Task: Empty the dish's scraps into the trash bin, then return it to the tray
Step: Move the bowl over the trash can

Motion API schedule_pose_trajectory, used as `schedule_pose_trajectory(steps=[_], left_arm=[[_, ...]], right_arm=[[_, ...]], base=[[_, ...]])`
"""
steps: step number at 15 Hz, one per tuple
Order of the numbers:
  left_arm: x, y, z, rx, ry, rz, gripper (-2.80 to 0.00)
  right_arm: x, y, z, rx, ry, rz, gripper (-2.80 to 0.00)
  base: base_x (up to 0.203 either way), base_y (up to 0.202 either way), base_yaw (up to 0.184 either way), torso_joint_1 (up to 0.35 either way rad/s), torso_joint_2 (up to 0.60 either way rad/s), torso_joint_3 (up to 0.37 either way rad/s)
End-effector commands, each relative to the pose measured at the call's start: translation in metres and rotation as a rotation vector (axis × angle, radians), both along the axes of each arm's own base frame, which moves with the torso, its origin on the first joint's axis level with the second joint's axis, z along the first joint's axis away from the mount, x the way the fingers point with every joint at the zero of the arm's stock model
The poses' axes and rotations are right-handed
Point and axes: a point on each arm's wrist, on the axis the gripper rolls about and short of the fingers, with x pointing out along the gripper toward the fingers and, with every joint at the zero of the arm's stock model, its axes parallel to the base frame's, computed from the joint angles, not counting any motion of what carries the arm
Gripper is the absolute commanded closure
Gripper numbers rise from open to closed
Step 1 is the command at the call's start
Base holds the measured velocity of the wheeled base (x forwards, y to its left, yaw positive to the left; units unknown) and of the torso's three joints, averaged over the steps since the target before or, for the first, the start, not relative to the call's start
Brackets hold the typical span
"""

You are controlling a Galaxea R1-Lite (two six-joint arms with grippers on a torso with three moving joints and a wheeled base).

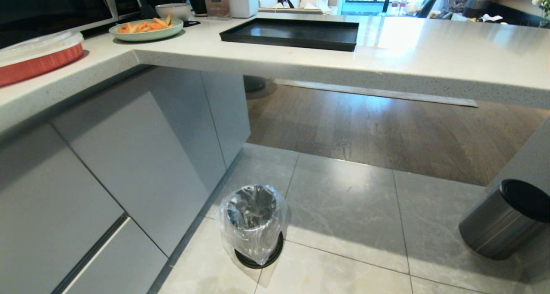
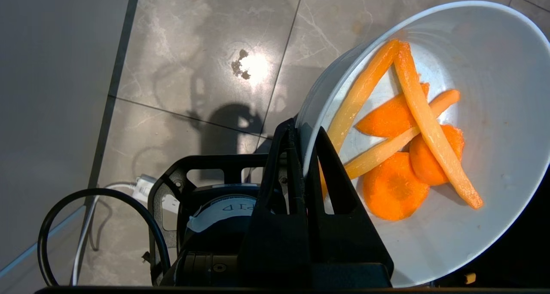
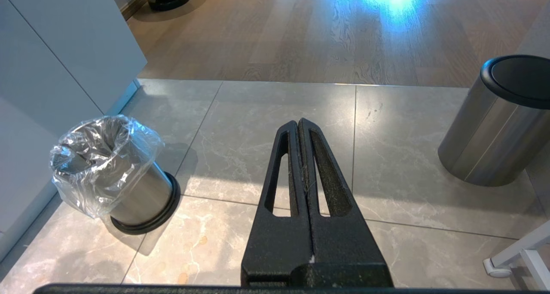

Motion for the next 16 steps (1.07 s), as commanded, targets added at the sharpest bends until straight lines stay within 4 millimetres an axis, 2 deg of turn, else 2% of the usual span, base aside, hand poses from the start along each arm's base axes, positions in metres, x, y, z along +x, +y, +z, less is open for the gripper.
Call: schedule_pose_trajectory(steps=[1,6,16], left_arm=[[0.0,0.0,-0.001,-0.002,0.005,0.001,0.0],[-0.001,0.0,-0.001,-0.002,0.004,0.002,0.0],[-0.011,0.001,-0.006,-0.006,-0.039,0.001,0.0]], right_arm=[[0.0,0.0,0.0,0.0,0.001,0.0,0.0],[0.0,0.0,0.0,0.0,0.001,0.0,0.0],[0.0,0.0,0.0,0.0,0.001,0.0,0.0]], base=[[0.0,0.0,0.0,0.0,0.0,0.0],[0.0,0.0,0.0,0.0,0.0,0.0],[0.171,0.0,0.001,0.004,0.0,0.002]])
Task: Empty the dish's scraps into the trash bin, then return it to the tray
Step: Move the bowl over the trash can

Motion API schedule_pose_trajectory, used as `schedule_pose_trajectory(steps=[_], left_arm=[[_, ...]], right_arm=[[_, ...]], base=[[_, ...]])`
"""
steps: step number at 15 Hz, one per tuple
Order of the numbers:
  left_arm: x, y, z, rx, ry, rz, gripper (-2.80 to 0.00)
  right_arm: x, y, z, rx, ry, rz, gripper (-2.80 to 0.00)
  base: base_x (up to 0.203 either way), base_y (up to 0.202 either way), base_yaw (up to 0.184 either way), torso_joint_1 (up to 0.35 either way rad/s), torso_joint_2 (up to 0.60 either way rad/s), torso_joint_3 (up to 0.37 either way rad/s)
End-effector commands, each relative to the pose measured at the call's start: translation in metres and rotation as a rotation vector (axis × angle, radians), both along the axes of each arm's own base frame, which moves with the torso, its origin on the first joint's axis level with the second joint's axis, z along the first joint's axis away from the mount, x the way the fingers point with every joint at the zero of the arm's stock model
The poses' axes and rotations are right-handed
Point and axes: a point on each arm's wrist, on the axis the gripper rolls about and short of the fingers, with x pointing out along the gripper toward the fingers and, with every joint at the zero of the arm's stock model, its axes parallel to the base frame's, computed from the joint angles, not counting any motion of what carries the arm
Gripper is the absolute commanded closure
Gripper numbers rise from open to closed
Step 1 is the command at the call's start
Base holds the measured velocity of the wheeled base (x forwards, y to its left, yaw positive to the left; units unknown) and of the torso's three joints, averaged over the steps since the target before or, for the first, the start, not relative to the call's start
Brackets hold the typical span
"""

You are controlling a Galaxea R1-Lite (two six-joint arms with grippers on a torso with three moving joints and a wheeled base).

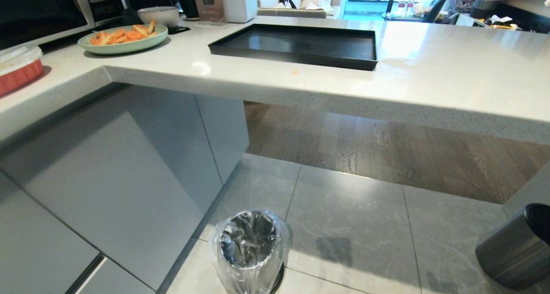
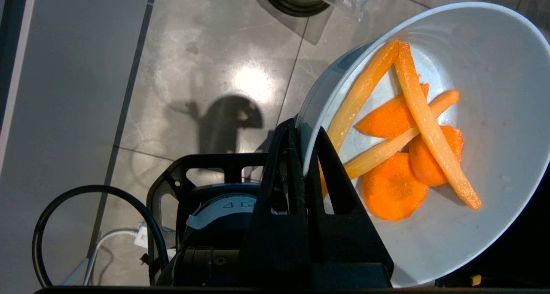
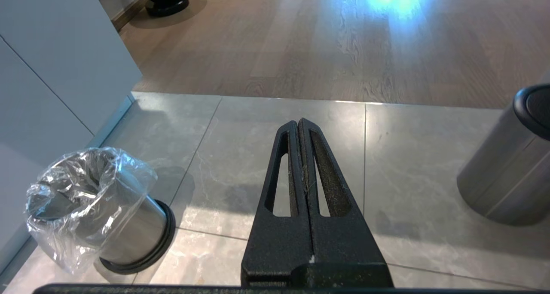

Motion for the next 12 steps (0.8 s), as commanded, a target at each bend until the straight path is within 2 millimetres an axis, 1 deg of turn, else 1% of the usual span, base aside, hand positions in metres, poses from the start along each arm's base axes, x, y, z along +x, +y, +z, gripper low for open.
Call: schedule_pose_trajectory(steps=[1,9,12], left_arm=[[-0.002,0.0002,-0.001,0.0,-0.005,0.001,0.0],[-0.0024,0.0009,-0.0012,0.019,-0.006,0.013,0.0],[-0.0028,0.0011,-0.0047,0.034,0.007,0.003,0.0]], right_arm=[[0.0001,0.0,0.0002,0.0,0.0,0.0,0.0],[0.0001,0.0,0.0002,0.002,0.0,0.0,0.0],[0.0001,0.0,0.0002,0.002,0.0,0.0,0.0]], base=[[0.0,0.0,0.0,0.0,0.0,0.0],[0.0,0.0,0.0,0.0,0.0,0.0],[0.0,0.0,0.0,0.0,0.0,0.0]])
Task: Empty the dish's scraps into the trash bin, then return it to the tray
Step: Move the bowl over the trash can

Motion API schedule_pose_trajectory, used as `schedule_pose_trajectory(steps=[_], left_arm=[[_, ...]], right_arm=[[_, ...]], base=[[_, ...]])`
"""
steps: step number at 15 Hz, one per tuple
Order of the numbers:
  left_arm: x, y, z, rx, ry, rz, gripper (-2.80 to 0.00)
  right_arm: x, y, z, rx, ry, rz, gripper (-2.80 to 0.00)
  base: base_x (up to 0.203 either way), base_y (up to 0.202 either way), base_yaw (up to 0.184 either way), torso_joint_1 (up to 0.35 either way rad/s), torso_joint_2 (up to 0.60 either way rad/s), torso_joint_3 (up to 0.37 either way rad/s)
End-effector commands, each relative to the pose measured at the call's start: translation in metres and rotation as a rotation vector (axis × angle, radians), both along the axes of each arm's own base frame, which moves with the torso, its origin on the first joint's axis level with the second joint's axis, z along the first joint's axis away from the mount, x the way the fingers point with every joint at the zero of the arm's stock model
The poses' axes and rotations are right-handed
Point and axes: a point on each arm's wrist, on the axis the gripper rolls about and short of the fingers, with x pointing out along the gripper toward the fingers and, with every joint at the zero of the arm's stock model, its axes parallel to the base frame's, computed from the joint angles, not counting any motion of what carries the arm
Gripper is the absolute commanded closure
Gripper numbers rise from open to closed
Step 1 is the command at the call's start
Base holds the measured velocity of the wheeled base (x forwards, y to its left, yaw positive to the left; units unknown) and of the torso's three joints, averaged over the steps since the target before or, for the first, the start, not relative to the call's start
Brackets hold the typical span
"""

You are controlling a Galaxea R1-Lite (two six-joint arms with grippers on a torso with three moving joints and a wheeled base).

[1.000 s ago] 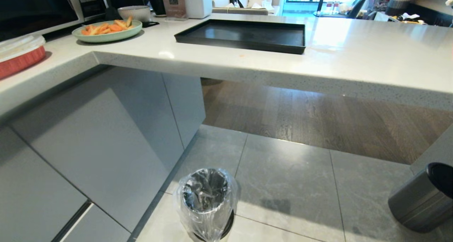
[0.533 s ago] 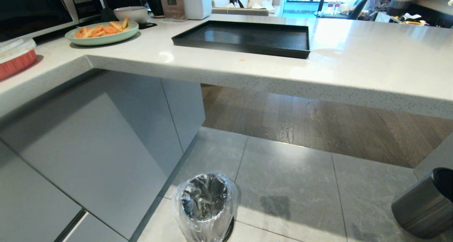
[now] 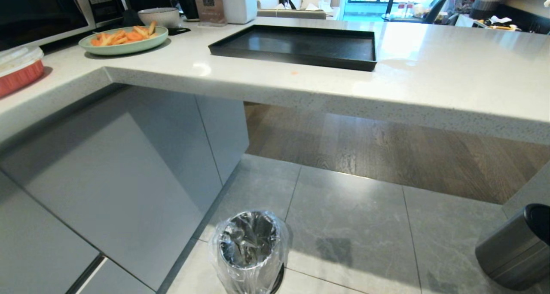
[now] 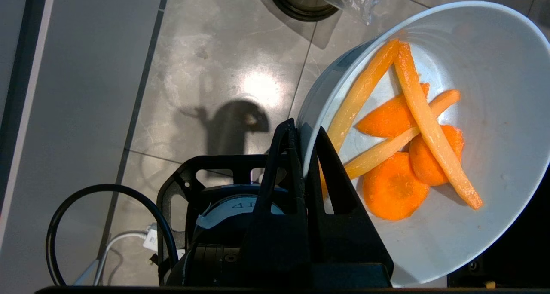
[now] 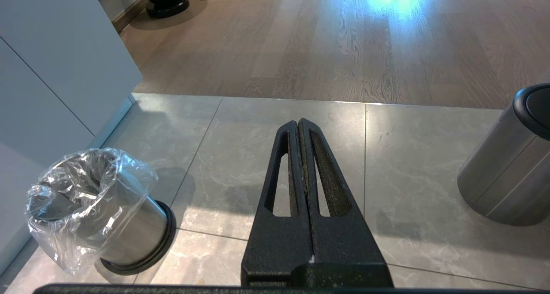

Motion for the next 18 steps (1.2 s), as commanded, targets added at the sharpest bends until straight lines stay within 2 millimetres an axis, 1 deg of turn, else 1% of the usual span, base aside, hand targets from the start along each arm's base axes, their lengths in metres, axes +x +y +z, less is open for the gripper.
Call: schedule_pose_trajectory(steps=[1,7,18], left_arm=[[-0.0007,0.0005,-0.0046,0.016,0.019,0.01,0.0],[-0.0015,0.0012,-0.01,0.035,0.037,0.013,0.0],[-0.0014,0.0021,-0.0105,0.054,0.033,0.013,0.0]], right_arm=[[0.0001,0.0,0.0001,0.001,0.001,0.0,0.0],[0.0001,0.0,0.0001,0.001,0.001,0.0,0.0],[0.0,0.0,0.0003,0.001,0.0,0.0,0.0]], base=[[0.0,0.0,0.0,0.0,0.0,0.0],[0.0,0.0,0.0,0.0,0.0,0.0],[0.0,0.0,0.0,0.0,0.0,0.0]])
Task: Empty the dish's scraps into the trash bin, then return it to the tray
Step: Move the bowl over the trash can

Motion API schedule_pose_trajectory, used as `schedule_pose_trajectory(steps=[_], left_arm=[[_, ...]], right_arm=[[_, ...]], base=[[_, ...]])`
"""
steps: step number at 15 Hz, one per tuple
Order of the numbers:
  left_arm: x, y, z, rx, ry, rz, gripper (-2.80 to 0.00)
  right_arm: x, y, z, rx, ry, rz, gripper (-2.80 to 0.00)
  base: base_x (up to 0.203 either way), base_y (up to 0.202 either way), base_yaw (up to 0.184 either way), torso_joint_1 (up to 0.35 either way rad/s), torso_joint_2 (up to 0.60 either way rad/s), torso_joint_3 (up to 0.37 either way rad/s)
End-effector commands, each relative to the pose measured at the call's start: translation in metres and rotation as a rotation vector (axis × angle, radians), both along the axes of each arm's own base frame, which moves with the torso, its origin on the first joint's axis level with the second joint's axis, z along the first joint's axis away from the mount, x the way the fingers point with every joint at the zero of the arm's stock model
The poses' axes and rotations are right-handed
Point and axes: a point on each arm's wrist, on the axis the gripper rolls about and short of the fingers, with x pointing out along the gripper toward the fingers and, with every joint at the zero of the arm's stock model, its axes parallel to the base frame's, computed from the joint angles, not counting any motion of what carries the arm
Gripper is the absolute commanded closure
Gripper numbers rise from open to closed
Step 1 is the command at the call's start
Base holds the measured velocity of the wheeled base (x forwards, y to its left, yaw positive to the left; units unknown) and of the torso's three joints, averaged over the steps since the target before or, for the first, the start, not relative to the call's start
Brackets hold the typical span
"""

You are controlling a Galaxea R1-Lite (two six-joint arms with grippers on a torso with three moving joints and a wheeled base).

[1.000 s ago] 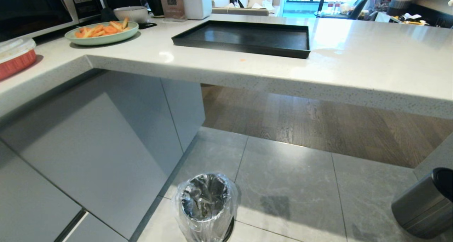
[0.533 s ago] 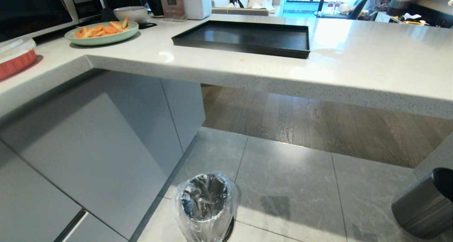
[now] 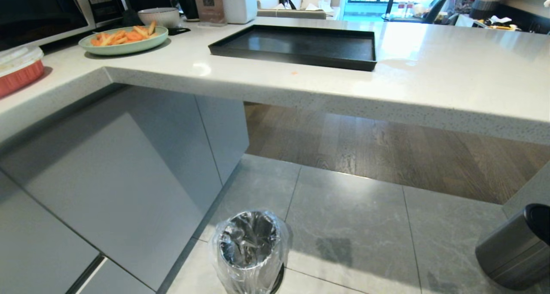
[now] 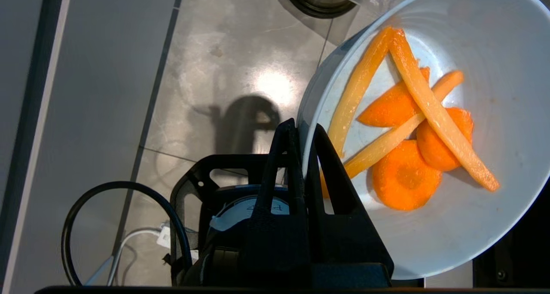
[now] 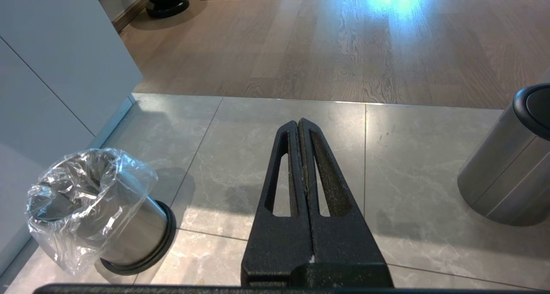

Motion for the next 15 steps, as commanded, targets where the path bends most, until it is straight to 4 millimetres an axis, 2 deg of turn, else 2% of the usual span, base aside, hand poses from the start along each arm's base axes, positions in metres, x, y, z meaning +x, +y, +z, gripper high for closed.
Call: schedule_pose_trajectory(steps=[1,15], left_arm=[[0.0,0.0,0.0,0.002,0.005,0.001,0.0],[0.004,-0.001,0.011,0.019,-0.056,-0.048,0.0]], right_arm=[[0.0,0.0,0.0,0.0,0.001,0.0,0.0],[0.0,0.0,0.0,0.0,0.001,0.0,0.0]], base=[[0.0,0.0,0.0,0.0,0.0,0.0],[0.0,0.0,0.0,0.0,0.0,0.0]])
